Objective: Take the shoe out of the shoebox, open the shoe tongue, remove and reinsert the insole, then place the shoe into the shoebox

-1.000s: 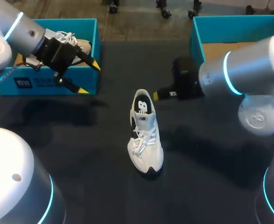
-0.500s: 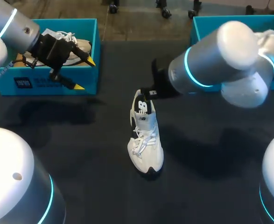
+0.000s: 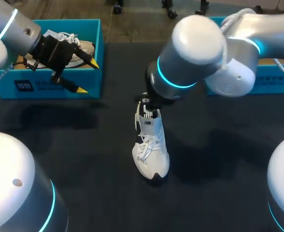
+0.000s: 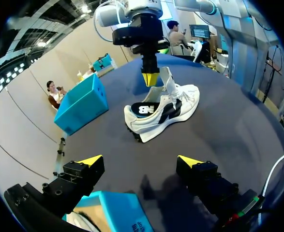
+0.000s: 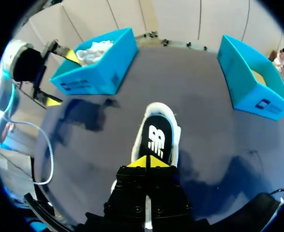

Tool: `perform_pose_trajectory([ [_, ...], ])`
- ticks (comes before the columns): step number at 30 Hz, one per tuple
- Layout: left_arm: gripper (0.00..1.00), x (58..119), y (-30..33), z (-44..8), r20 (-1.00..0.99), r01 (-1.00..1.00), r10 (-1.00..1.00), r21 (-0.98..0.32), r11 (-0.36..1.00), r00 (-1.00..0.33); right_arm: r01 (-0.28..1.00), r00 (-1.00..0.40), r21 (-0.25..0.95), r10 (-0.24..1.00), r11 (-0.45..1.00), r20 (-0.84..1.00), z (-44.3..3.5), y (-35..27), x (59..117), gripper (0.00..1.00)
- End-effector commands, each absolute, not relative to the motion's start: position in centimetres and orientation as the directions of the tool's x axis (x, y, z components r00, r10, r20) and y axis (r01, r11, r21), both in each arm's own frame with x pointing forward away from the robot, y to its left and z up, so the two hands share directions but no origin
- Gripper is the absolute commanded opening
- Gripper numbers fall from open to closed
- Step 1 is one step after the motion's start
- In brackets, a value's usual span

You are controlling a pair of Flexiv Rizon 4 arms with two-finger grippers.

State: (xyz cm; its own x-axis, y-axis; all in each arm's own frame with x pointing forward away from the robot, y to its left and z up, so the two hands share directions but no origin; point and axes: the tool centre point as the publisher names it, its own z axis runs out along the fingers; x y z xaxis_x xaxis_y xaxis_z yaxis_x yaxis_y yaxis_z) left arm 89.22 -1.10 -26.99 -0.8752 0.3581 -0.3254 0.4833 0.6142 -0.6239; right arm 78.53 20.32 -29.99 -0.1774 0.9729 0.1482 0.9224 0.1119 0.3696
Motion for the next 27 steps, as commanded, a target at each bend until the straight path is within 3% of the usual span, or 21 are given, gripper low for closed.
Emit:
perform_pose_trajectory([
  [1,1.00,89.1,-1.1,-27.0,-0.326,0.483,0.357,-0.621,0.617,-0.875,0.932,-0.150,0.347,0.983,0.105,0.105,-31.2,20.2,78.6,0.00],
  [27,1.00,89.1,-1.1,-27.0,-0.326,0.483,0.357,-0.621,0.617,-0.875,0.965,-0.180,0.209,0.978,0.156,0.102,-35.5,20.0,79.7,0.00],
])
